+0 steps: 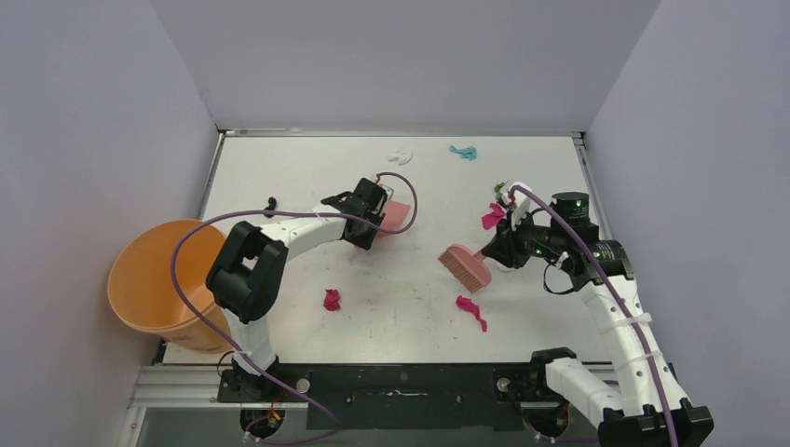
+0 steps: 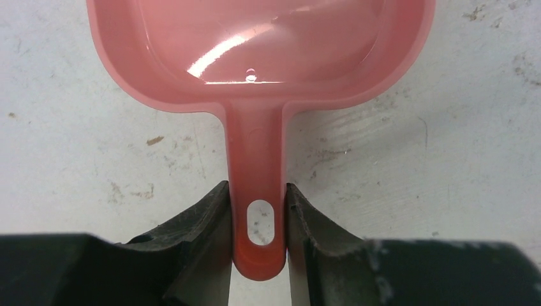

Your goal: Sweep away the paper scraps from the table

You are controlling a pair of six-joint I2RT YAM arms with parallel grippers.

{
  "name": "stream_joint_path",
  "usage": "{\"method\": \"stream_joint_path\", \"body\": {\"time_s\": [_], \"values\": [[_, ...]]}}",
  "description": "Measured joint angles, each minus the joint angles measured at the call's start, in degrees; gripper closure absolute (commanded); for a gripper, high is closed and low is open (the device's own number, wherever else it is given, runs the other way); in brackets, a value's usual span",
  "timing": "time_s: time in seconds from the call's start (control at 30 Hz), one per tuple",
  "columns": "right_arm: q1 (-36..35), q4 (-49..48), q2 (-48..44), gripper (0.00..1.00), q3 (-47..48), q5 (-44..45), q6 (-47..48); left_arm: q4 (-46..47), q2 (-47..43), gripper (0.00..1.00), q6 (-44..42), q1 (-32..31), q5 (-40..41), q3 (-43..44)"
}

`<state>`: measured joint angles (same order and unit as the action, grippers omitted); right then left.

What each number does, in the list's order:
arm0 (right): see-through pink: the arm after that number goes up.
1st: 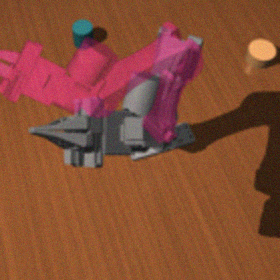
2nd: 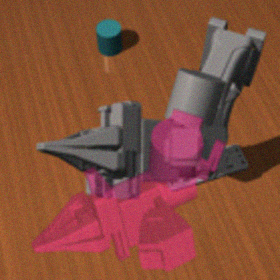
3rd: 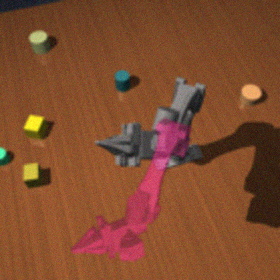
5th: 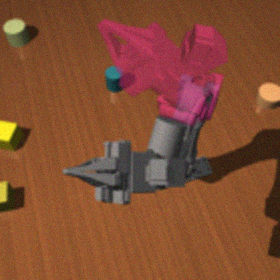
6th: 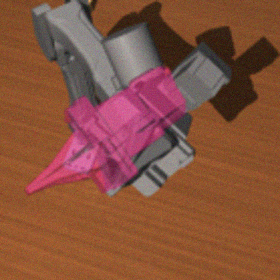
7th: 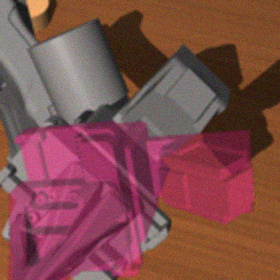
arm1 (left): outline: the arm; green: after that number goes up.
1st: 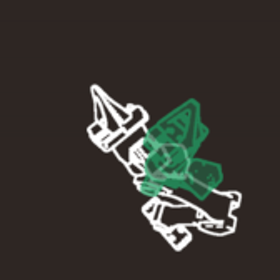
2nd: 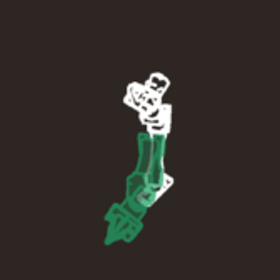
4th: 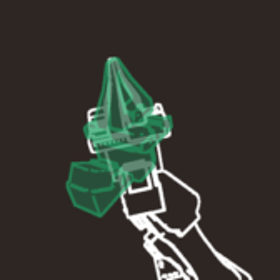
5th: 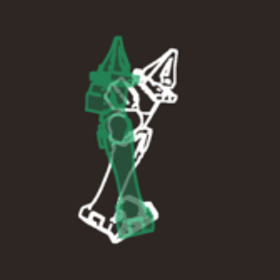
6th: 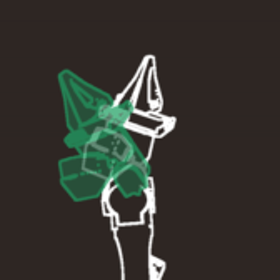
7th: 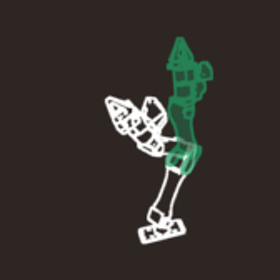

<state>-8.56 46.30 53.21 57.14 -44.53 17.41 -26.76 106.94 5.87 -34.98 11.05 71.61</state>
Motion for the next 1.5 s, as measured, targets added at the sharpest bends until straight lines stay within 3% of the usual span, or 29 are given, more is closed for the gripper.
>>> {"method": "stream_joint_path", "body": {"time_s": [0.2, 0.37, 0.43, 0.63, 0.93, 1.27, 1.5], "values": [[0.0, 0.0, 3.1, 0.95, 0.9, 1.0, 2.0, -5.5, -8.6, 1.00, 3.0, -0.2, 2.1, 0.5], [0.0, -3.1, 4.4, 0.88, 3.3, 2.1, 3.3, -9.7, -20.2, 1.00, 7.8, -0.5, 5.7, 2.2], [0.0, -4.3, 5.7, 0.94, 4.3, 2.1, 4.9, -11.4, -24.6, 1.00, 9.6, -0.6, 7.5, 2.3], [-1.7, -9.6, 14.8, 0.95, 10.2, 2.0, 1.1, -16.2, -37.6, 1.00, 13.1, -0.6, 13.9, 2.3], [-17.0, -25.3, 29.1, 0.95, 14.1, 1.3, -20.6, -24.3, -45.5, 1.00, 17.0, -0.6, 18.3, 2.9], [-31.0, -58.7, 48.3, 0.95, 14.3, 2.6, -58.8, -32.2, -54.9, 1.00, 20.7, -0.6, 20.0, 3.0], [-38.4, -63.9, 63.9, 0.95, 25.8, 9.1, -69.7, -34.1, -54.4, 1.00, 20.0, -0.5, 20.4, 6.9]]}}
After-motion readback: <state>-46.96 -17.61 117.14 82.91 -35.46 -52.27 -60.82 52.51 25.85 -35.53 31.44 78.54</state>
